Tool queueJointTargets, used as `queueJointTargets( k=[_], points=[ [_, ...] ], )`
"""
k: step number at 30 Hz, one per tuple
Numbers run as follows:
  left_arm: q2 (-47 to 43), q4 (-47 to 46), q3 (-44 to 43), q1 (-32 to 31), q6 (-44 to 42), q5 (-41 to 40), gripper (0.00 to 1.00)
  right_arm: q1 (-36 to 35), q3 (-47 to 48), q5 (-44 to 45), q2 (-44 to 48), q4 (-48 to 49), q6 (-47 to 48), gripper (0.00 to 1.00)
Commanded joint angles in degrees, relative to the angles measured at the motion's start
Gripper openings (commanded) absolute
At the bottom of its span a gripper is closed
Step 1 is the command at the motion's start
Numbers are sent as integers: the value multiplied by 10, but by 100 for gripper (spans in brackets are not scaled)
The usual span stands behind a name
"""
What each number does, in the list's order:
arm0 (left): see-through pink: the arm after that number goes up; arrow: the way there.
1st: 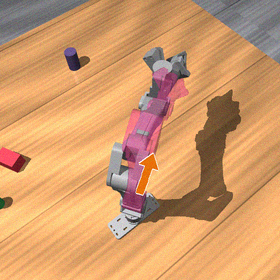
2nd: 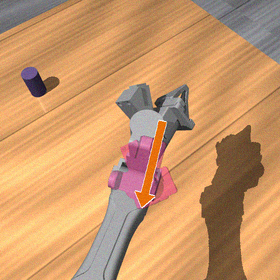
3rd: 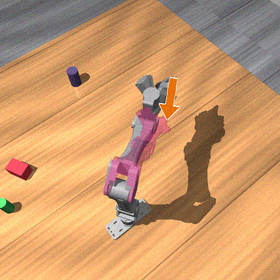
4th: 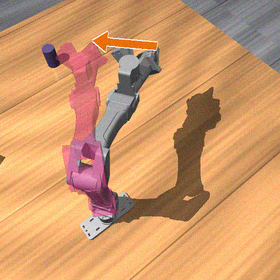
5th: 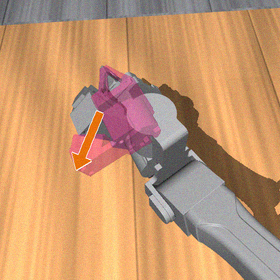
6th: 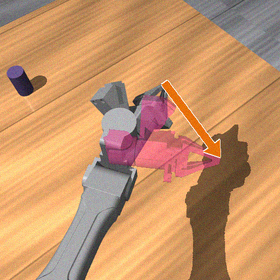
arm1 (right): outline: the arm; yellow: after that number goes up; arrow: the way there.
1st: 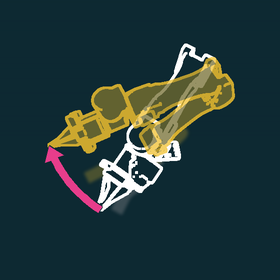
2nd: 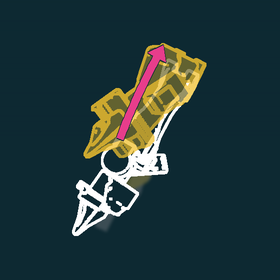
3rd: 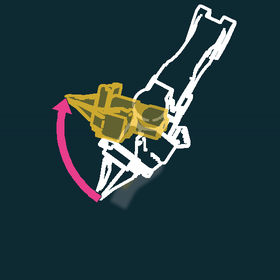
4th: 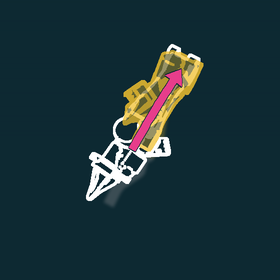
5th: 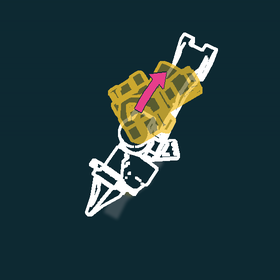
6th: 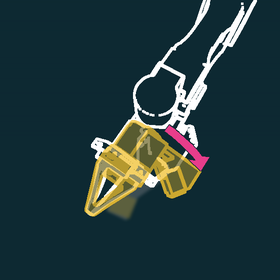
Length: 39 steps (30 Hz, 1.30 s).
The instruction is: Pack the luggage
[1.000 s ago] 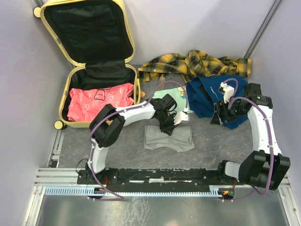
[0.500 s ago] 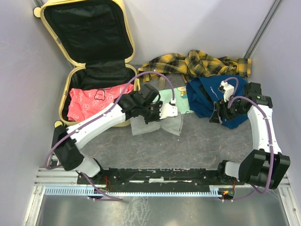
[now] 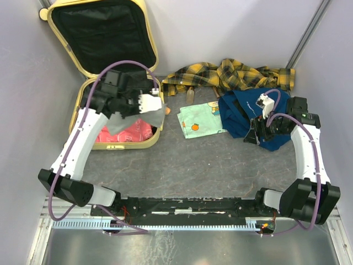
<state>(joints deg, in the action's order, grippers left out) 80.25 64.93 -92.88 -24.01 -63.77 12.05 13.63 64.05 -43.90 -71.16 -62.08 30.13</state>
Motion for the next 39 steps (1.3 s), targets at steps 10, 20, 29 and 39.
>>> queueJointTargets(
  k=[10,20,29,39],
  points=[
    [167,-26,-110,259,-291,95,3,3,24,-30,9,69,-64,79],
    [380,-161,-217,317,-382,121,3,3,90,15,-70,60,-86,80],
    [540,-254,-301,322,-390,118,5,2,155,44,-139,38,-84,80],
    [539,-203,-321,322,-327,123,100,-14,203,61,-188,43,-79,81]
  ],
)
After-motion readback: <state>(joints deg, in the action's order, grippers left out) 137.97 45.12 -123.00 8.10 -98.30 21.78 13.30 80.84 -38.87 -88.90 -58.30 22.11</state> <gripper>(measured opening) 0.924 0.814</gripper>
